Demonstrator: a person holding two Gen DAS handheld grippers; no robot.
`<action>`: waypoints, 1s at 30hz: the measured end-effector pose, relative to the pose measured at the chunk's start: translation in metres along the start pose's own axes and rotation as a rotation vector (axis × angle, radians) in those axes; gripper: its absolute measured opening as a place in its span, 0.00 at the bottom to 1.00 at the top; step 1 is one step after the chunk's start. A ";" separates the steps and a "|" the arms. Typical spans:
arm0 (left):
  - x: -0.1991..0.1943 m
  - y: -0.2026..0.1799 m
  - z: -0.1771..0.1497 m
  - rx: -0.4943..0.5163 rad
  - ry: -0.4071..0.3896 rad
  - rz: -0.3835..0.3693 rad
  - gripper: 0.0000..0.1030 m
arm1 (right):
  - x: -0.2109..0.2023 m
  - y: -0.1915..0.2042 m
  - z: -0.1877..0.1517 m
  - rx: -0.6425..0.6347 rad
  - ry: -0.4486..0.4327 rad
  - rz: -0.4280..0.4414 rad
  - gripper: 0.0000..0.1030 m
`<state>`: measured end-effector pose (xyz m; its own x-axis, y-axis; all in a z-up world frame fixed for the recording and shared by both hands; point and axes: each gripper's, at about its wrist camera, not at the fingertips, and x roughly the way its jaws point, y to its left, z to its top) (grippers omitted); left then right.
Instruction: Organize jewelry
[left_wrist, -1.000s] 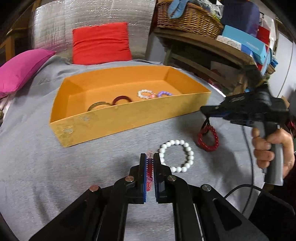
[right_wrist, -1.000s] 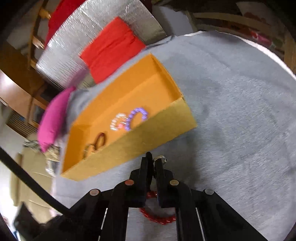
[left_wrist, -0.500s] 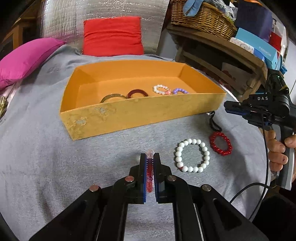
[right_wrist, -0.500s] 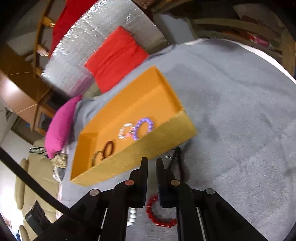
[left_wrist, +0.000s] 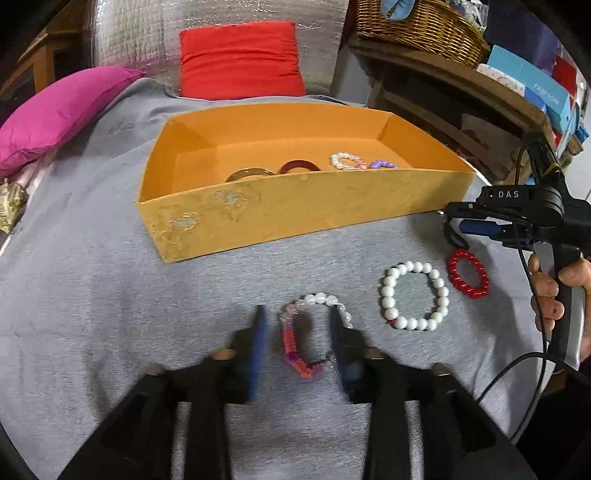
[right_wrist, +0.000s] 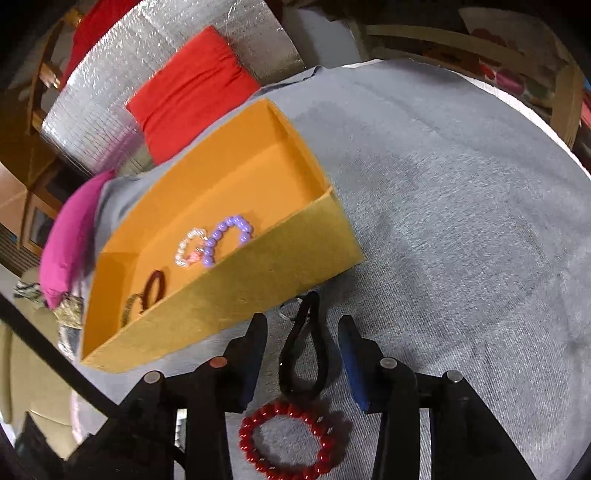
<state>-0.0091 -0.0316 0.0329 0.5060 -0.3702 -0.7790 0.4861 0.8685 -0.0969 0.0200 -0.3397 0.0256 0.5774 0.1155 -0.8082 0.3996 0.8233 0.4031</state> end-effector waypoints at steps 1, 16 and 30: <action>-0.001 -0.001 0.000 0.002 -0.006 0.011 0.49 | 0.003 0.002 -0.001 -0.009 0.007 -0.019 0.42; 0.022 -0.021 -0.008 -0.019 0.090 0.035 0.45 | 0.007 0.013 -0.009 -0.160 -0.028 -0.182 0.13; -0.006 -0.028 0.004 -0.006 -0.031 0.048 0.14 | -0.031 0.007 -0.012 -0.129 -0.064 -0.040 0.12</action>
<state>-0.0226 -0.0553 0.0427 0.5508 -0.3382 -0.7631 0.4566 0.8874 -0.0637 -0.0036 -0.3311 0.0490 0.6085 0.0486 -0.7921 0.3307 0.8918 0.3088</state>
